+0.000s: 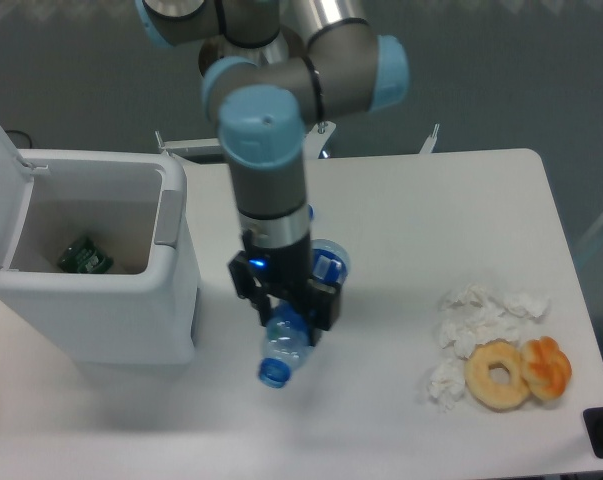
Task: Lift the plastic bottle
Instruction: 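Lift the grasped bottle and carry it toward the white trash bin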
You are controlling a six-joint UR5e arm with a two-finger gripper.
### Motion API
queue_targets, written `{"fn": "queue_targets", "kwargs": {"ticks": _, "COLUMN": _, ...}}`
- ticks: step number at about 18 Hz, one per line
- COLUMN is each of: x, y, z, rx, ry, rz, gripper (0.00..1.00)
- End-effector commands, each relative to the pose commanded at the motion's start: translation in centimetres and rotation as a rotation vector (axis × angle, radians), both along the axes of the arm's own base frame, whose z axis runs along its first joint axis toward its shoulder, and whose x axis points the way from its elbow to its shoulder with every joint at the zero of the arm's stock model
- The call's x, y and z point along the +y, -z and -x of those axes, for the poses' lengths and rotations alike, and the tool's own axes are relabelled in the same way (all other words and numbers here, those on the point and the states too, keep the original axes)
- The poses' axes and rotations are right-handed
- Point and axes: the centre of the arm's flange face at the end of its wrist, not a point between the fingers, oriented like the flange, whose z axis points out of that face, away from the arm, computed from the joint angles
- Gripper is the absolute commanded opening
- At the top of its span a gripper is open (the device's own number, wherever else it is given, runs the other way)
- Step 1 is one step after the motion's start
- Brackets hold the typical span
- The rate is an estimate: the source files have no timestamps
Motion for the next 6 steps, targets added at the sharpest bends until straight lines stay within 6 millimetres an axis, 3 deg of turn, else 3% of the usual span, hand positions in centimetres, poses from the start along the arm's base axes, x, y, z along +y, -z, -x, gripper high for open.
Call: {"fn": "queue_targets", "kwargs": {"ticks": 6, "x": 0.16, "y": 0.25, "z": -0.13, "rx": -0.009, "ry": 0.007, "rz": -0.004, "gripper": 0.68}}
